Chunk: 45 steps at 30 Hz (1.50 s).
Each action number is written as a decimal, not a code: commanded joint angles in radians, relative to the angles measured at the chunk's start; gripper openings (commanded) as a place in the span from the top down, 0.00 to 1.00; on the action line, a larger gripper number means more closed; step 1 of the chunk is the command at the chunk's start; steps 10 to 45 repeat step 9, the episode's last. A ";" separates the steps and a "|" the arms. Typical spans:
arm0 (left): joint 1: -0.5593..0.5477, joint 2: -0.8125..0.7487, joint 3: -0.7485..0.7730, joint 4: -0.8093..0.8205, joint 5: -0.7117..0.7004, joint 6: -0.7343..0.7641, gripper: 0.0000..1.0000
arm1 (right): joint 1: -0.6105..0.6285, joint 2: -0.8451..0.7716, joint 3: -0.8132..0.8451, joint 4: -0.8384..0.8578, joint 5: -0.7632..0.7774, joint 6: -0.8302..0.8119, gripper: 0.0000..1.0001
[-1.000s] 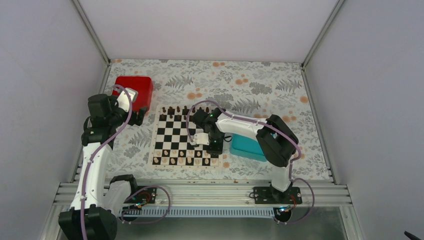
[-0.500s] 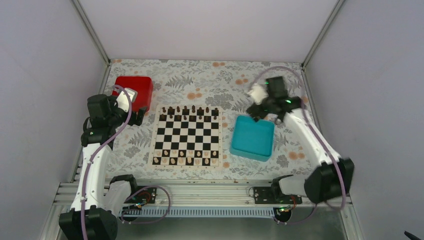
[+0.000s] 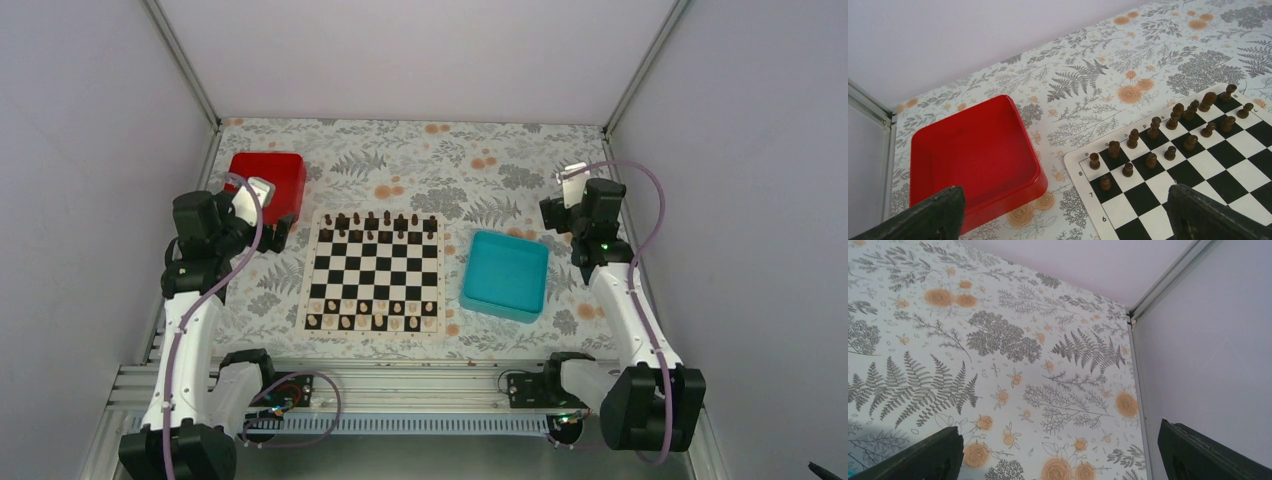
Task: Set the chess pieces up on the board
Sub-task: Reset both arms
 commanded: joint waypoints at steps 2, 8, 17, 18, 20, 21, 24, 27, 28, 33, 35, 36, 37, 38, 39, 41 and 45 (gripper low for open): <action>0.006 -0.022 -0.009 0.014 0.039 0.017 0.00 | -0.013 -0.003 -0.020 0.085 -0.025 0.025 0.00; 0.006 -0.034 -0.006 0.011 0.044 0.015 0.00 | -0.023 0.016 -0.026 0.072 -0.053 0.000 0.00; 0.006 -0.038 -0.006 0.011 0.043 0.015 0.00 | -0.022 -0.001 -0.033 0.086 -0.056 -0.003 0.00; 0.006 -0.038 -0.006 0.011 0.043 0.015 0.00 | -0.022 -0.001 -0.033 0.086 -0.056 -0.003 0.00; 0.006 -0.038 -0.006 0.011 0.043 0.015 0.00 | -0.022 -0.001 -0.033 0.086 -0.056 -0.003 0.00; 0.006 -0.038 -0.006 0.011 0.043 0.015 0.00 | -0.022 -0.001 -0.033 0.086 -0.056 -0.003 0.00; 0.006 -0.038 -0.006 0.011 0.043 0.015 0.00 | -0.022 -0.001 -0.033 0.086 -0.056 -0.003 0.00; 0.006 -0.038 -0.006 0.011 0.043 0.015 0.00 | -0.022 -0.001 -0.033 0.086 -0.056 -0.003 0.00; 0.006 -0.038 -0.006 0.011 0.043 0.015 0.00 | -0.022 -0.001 -0.033 0.086 -0.056 -0.003 0.00; 0.006 -0.038 -0.006 0.011 0.043 0.015 0.00 | -0.022 -0.001 -0.033 0.086 -0.056 -0.003 0.00; 0.006 -0.038 -0.006 0.011 0.043 0.015 0.00 | -0.022 -0.001 -0.033 0.086 -0.056 -0.003 0.00; 0.006 -0.038 -0.006 0.011 0.043 0.015 0.00 | -0.022 -0.001 -0.033 0.086 -0.056 -0.003 0.00; 0.006 -0.038 -0.006 0.011 0.043 0.015 0.00 | -0.022 -0.001 -0.033 0.086 -0.056 -0.003 0.00; 0.006 -0.038 -0.006 0.011 0.043 0.015 0.00 | -0.022 -0.001 -0.033 0.086 -0.056 -0.003 0.00; 0.006 -0.038 -0.006 0.011 0.043 0.015 0.00 | -0.022 -0.001 -0.033 0.086 -0.056 -0.003 0.00; 0.006 -0.038 -0.006 0.011 0.043 0.015 0.00 | -0.022 -0.001 -0.033 0.086 -0.056 -0.003 0.00; 0.006 -0.038 -0.006 0.011 0.043 0.015 0.00 | -0.022 -0.001 -0.033 0.086 -0.056 -0.003 0.00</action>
